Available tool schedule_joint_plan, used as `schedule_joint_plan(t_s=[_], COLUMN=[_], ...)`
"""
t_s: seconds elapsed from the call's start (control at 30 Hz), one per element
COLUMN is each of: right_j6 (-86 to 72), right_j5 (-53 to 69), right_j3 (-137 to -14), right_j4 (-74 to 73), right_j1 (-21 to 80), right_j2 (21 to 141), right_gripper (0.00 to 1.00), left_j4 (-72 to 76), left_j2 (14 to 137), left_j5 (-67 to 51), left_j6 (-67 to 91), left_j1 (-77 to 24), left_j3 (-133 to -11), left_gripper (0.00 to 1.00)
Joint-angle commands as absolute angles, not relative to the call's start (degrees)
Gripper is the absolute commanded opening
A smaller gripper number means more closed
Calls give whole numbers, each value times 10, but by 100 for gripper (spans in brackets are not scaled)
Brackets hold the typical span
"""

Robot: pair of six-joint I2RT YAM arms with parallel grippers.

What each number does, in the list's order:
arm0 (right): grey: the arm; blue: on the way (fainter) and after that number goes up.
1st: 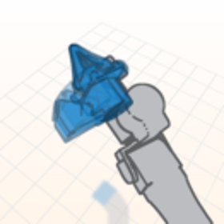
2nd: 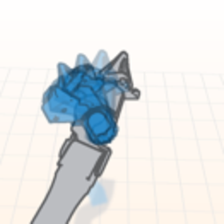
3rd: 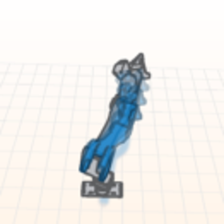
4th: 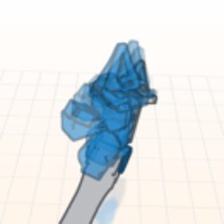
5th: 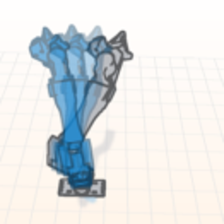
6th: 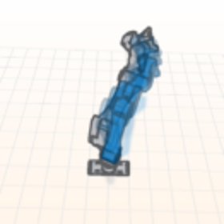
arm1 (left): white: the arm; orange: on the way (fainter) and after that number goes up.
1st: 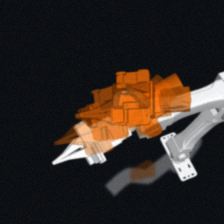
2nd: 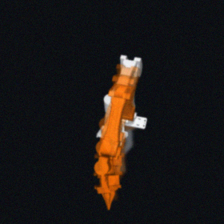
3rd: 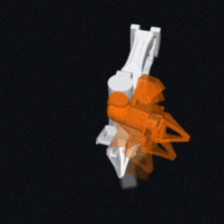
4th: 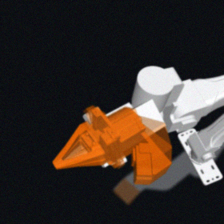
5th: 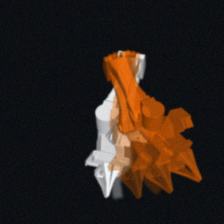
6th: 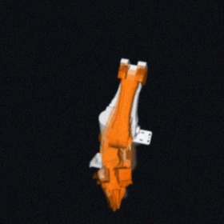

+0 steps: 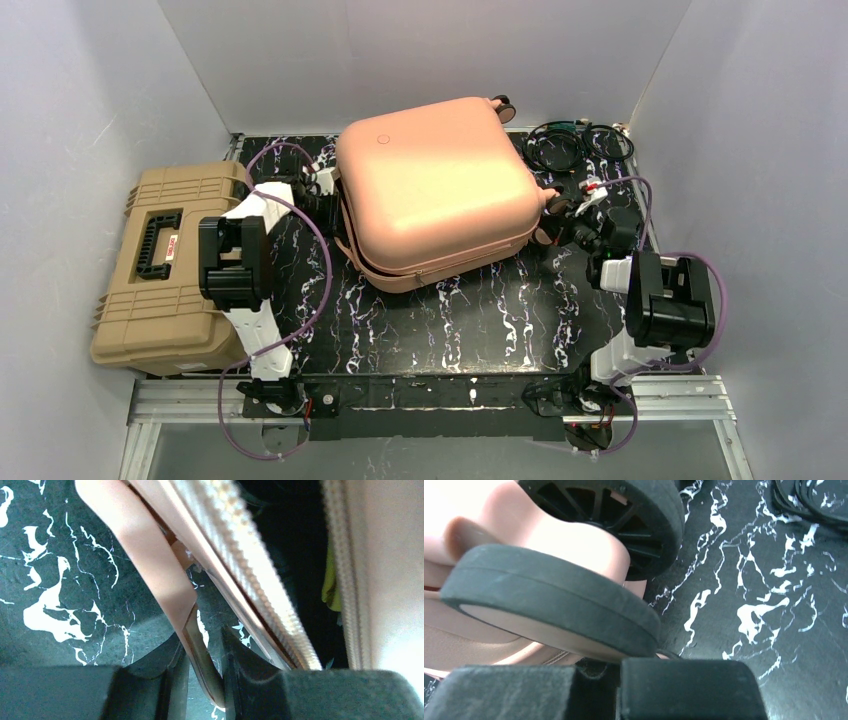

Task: Pack the luggage
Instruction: Zip the luggage at the center of the board.

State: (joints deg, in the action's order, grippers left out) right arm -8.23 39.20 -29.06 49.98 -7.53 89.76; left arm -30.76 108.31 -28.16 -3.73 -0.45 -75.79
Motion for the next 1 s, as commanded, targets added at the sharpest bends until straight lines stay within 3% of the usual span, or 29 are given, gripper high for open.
schedule_joint_plan(t_s=[0.0,0.13,0.4,0.7,0.97], right_j6=[-44,-30,-1,-91,71], right_j5=[347,459,542,503,459], right_j3=[-341,-380,-428,-491,-527], right_j4=[646,662,676,737,538], right_j1=[-120,-119,-105,-96,-52], right_j2=[956,1004,1031,1083,1056], right_gripper=[1,1,1,1,1], left_j4=[-343,-360,-383,-403,-440], left_j2=[1063,1076,1102,1123,1133], left_j5=[-312,-331,-344,-351,-370], left_j6=[-217,-242,-277,-327,-391], left_j1=[26,28,29,29,29], left_j3=[-782,-799,-838,-860,-865], left_gripper=[0,0,0,0,0])
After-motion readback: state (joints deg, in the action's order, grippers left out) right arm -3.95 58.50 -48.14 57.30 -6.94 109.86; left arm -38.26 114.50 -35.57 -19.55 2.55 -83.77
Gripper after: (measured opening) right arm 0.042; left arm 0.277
